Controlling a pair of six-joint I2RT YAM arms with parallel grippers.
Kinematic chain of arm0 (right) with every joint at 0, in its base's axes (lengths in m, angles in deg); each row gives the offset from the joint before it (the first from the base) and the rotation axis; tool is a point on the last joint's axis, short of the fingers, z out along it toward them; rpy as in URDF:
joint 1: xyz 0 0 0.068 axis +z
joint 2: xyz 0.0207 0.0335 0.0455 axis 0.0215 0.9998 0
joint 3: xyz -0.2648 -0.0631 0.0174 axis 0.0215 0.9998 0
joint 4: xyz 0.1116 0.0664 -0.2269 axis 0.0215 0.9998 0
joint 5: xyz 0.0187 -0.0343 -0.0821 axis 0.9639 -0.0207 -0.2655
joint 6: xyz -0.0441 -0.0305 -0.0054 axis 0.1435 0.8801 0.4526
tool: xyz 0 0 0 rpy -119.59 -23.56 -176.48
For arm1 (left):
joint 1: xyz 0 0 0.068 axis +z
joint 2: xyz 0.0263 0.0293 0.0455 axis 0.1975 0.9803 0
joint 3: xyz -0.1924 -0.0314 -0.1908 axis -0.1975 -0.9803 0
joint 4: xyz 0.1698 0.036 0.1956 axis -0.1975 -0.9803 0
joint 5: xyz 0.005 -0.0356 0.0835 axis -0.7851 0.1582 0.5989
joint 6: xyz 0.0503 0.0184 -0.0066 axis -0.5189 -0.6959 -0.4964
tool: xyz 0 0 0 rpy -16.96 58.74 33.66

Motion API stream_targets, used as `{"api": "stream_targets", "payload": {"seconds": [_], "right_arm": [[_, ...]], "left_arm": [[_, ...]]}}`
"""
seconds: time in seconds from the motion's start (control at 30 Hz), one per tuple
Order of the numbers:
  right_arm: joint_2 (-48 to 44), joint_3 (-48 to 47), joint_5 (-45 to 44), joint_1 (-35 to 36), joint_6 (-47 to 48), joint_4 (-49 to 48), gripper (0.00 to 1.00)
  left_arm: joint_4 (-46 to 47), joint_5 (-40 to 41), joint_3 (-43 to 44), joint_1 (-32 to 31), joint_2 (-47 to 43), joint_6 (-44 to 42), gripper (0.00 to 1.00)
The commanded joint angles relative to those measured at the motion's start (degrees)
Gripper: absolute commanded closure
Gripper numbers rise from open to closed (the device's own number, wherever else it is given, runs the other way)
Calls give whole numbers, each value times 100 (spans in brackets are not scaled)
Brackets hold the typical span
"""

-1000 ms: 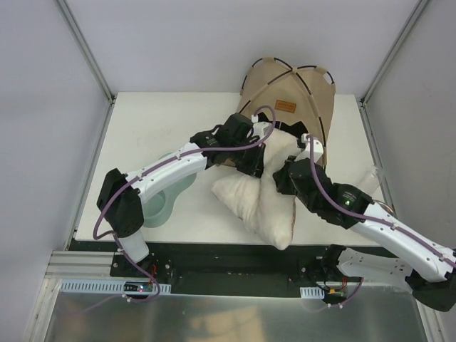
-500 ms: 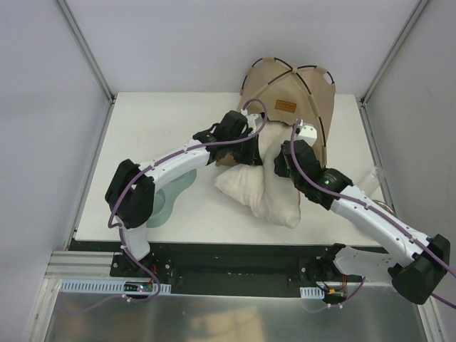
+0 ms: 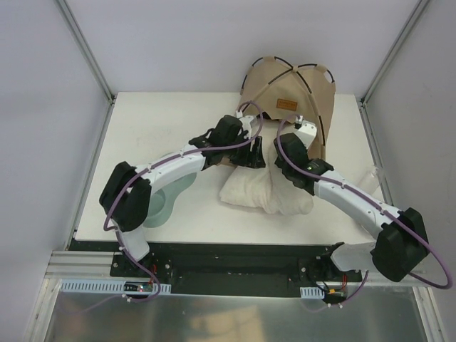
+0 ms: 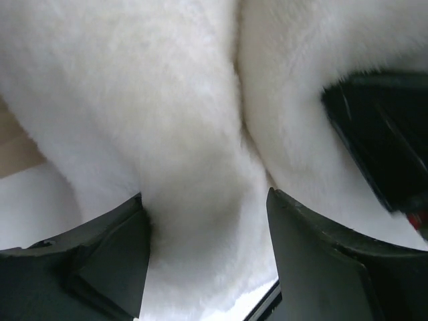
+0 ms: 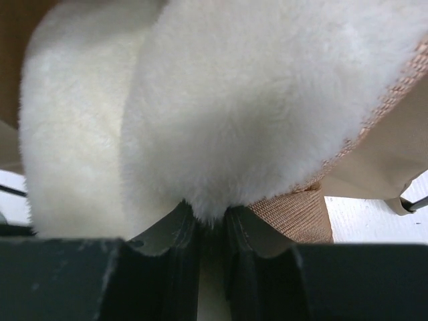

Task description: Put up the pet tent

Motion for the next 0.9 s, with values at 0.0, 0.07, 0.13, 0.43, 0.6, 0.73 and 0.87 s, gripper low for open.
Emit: {"api": "stream_targets", "payload": {"seconds": [0.0,0.07,0.13,0.43,0.6,0.73,0.87], "right_arm": [[218,61,-156,-152,-360,-426,77],[289,96,-77,-170,-247,-505,77],[333,114,63,-205,-107,-602,76],[526,-79,626,-310,404,-655,61],[535,-237,916,-363,597,-593,48],[535,-378,1460,-451,790,-628,41],[649,-562,1882,-557,879,-541,40]], "left_arm": [[392,-6,-354,33,-949,-141,32],[374,-15,-573,95,-1292,-202,32],[330,-85,-732,174,-1731,-333,32],[-66,637,-313,1033,-2104,-1643,21],[136,-5,163,1290,-1129,-2556,21],[531,-76,252,1343,-767,-2918,21],[1130,-743,348,1440,-468,-2901,30]]}}
